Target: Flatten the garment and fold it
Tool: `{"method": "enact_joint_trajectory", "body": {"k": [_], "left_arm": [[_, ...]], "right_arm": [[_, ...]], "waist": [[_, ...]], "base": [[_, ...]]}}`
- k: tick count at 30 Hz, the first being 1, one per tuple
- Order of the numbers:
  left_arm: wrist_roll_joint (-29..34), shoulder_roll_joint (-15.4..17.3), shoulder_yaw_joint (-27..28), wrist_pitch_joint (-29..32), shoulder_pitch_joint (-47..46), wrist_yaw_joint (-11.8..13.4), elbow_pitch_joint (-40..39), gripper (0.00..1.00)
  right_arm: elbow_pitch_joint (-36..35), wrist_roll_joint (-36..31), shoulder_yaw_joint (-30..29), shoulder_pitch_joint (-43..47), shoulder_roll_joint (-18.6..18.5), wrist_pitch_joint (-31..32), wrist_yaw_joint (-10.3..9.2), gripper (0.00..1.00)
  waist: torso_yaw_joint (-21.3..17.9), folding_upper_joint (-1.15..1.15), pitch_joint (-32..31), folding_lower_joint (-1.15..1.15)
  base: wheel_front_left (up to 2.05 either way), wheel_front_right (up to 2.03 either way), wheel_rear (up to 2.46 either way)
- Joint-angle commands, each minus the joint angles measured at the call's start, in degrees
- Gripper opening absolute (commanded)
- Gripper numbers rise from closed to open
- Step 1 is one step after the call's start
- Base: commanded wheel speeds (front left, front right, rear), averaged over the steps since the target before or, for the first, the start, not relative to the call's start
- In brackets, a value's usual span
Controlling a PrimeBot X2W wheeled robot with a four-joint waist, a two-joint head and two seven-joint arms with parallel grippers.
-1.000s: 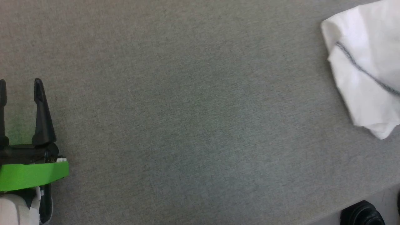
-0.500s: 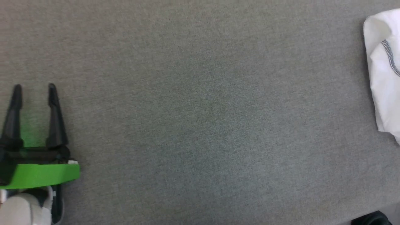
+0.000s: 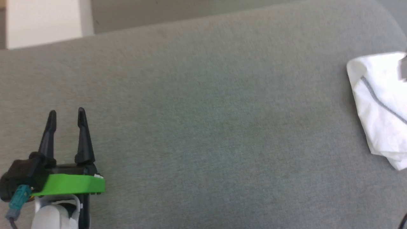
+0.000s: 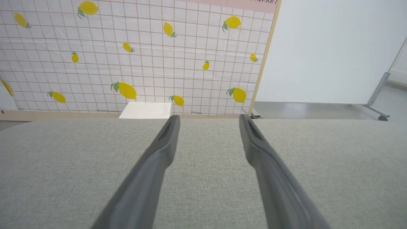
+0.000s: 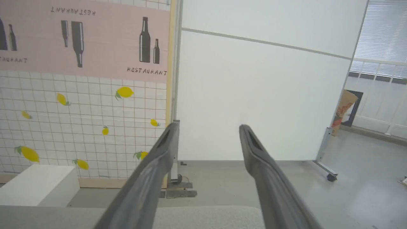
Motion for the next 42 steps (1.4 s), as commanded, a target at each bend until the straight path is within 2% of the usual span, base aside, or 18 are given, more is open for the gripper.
{"method": "enact_joint_trajectory", "body": {"k": [1,5,9,12,18,22,31,42], "left_arm": [[-0.36,-0.57,-0.01,-0.32,0.62,0.69,0.55,1.0],[-0.46,-1.34,-0.29,-0.49,0.21,1.58,1.53,1.0],[-0.56,-2.13,-1.22,-0.74,-0.81,1.88,2.46,1.0],[-0.19,-2.65,-2.18,-0.9,-1.52,2.3,3.97,1.0],[0.42,-3.53,-3.08,-1.1,-1.67,3.68,5.78,1.0],[1.28,-3.82,-4.12,-1.17,-1.58,3.98,7.34,1.0],[3.53,-4.18,-6.04,-1.2,-1.49,3.83,10.82,1.0],[4.11,-4.83,-8.01,-1.21,-0.58,3.13,15.74,1.0]], "right_arm": [[-2.11,0.22,-0.44,1.83,2.89,-1.29,-0.1,1.0],[-6.97,-1.22,0.82,6.25,9.85,-3.8,-0.1,1.0],[-9.0,-1.64,0.59,11.46,12.53,-7.98,-0.1,1.0],[-6.95,3.04,0.85,16.51,12.71,-13.97,-0.1,1.0],[-0.83,5.15,2.73,21.97,12.74,-17.71,-0.1,1.0],[2.43,4.96,4.23,24.72,12.74,-18.17,-0.1,1.0],[4.33,0.96,4.95,29.49,12.74,-18.23,-0.1,1.0],[9.07,0.86,5.97,32.46,12.75,-18.24,-0.1,1.0]], "waist": [[5.65,0.0,-7.66,0.0],[7.75,0.0,-9.2,0.0],[10.35,0.0,-10.11,0.0],[12.1,0.0,-10.99,0.0],[13.12,0.0,-12.08,0.0],[13.13,0.0,-12.74,0.0],[12.84,0.0,-13.71,0.0],[12.65,0.0,-14.28,0.0]], "base": [[0.0,0.0,0.0],[0.0,0.0,0.0],[0.0,0.0,0.0],[0.0,0.0,0.0],[0.0,0.0,0.0],[0.0,0.0,0.0],[0.0,0.0,0.0],[0.0,0.0,0.0]]}}
